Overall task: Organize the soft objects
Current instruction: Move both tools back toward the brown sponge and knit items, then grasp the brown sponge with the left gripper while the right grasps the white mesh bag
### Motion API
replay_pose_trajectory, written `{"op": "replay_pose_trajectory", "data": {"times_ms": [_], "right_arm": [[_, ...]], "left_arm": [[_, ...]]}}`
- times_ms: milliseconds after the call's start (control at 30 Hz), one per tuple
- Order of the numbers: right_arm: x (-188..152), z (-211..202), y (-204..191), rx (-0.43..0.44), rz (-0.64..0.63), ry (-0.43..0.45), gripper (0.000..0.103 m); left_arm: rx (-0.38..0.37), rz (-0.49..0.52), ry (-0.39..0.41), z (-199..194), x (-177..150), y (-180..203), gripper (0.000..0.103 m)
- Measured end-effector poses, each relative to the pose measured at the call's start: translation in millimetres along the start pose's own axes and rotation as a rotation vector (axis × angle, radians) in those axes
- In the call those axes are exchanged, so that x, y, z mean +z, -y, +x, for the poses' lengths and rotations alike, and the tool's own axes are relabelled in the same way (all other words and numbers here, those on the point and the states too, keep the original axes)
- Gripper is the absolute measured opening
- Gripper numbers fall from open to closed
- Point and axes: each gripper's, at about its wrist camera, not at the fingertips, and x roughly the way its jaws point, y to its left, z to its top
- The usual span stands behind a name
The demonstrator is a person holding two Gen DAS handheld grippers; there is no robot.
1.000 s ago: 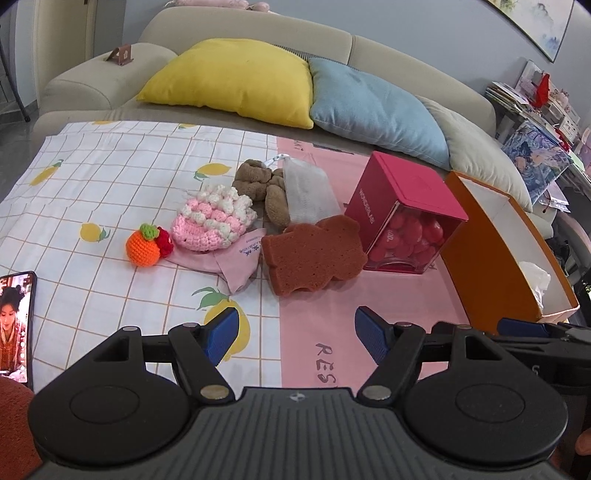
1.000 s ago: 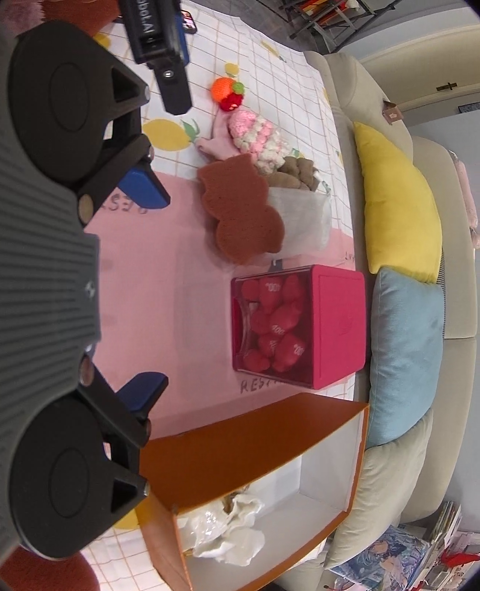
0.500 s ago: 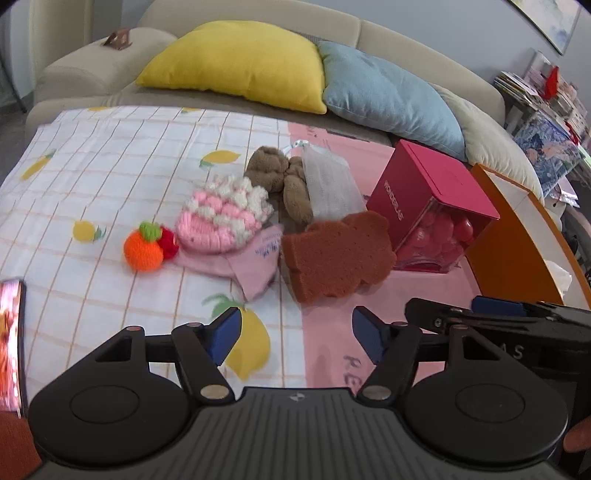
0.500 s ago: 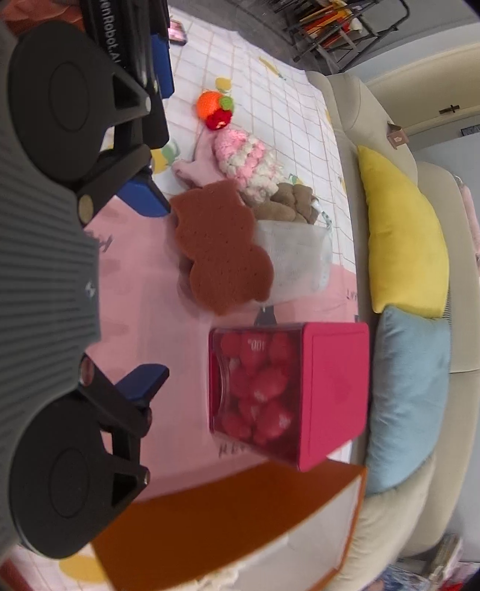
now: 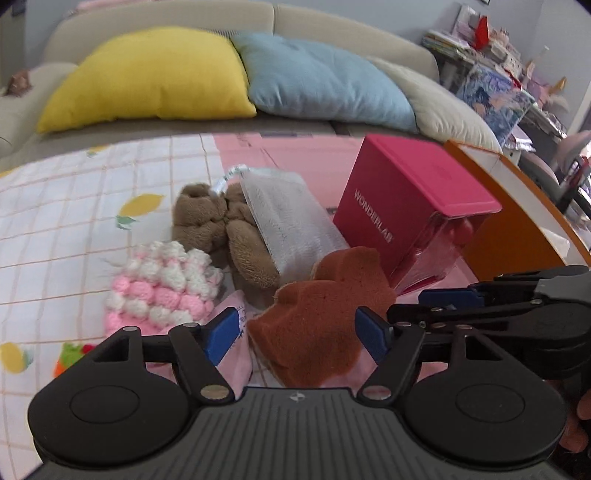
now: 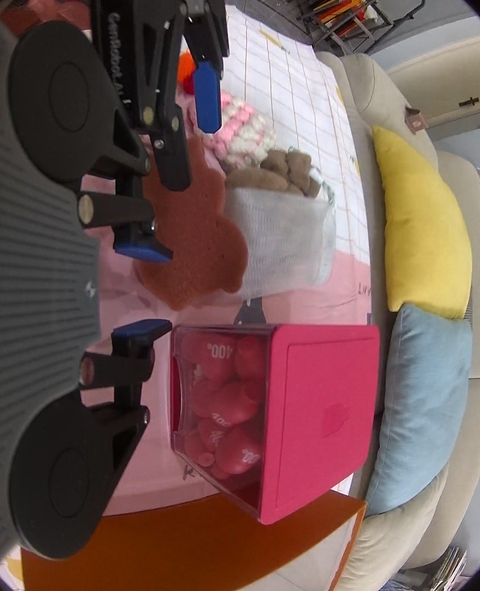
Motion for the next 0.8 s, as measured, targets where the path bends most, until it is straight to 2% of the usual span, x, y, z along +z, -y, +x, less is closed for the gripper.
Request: {"op": "replay_pose_trajectory", "data": {"times_ms": [200,333,467,533,600,667,733,800], "right_arm": [[1,13,5,-0.002,-0.003,-0.023,0.030],[0,19,6,0.001,0.005,-0.032,0.028],[2,24,8,-0.004,-0.003,-0.032,0.028],[2,24,9,-0.014,-0.009,-0.036,0.028],[1,24,13,-0.023,-0.005,-0.044,0.028],[-1,23,17,-0.026,0.007,-0.056,0.028],[-4,23,19,-0.020,0.014,-0.068,0.028],[-8,24,21,-0.024,0.022,-0.085,0.028]], "left_arm": [[-0.072,0.041,-0.067,26,3,-10,0.084],[-0.134,0.013,-0.101,36,3,-16,0.084],[-0.156,-0.022,-0.094,31,4,-12,0.077],[-0.168,-0.007,-0.075,20,3,-5,0.073],[-0.180,0.008,-0.053,6,2,3,0.060],[-0.204,0.002,-0.038,-4,1,12,0.054],[-0.196,-0.025,-0.046,-7,0,20,0.050],[-0.172,-0.038,-0.063,-4,-2,30,0.035]]}}
